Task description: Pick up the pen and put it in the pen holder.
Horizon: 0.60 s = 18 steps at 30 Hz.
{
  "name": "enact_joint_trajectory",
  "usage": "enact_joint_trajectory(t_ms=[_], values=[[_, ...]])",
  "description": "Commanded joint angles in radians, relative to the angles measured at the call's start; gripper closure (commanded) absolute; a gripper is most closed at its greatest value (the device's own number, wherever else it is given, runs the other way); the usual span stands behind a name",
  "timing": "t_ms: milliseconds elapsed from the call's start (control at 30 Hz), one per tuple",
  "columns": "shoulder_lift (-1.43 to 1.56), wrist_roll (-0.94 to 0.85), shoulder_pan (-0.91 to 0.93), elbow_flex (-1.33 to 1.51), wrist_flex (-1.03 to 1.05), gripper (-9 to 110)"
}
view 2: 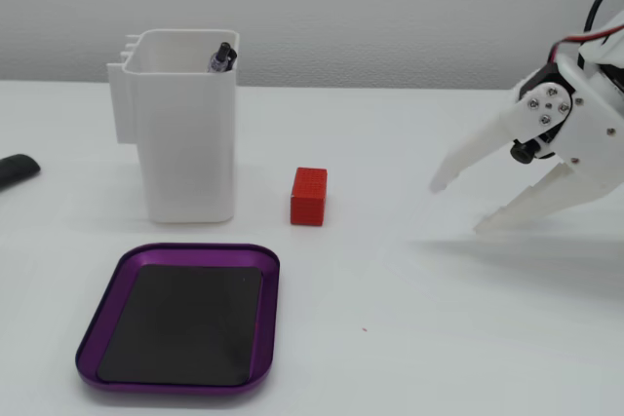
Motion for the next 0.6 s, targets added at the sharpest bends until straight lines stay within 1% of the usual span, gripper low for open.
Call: enact_joint_trajectory(t_ms=[0,133,200,267,567], values=[[0.083,0.011,-0.009,0.049,0.006,87],[0.051,0.012,-0.011,0.057,0.052,88],[0.051,0.012,-0.023,0.060,0.086,93],[0.051,0.011,-0.044,0.058,0.114,102],[0.051,0.009,-0.038,0.058,0.112,102]])
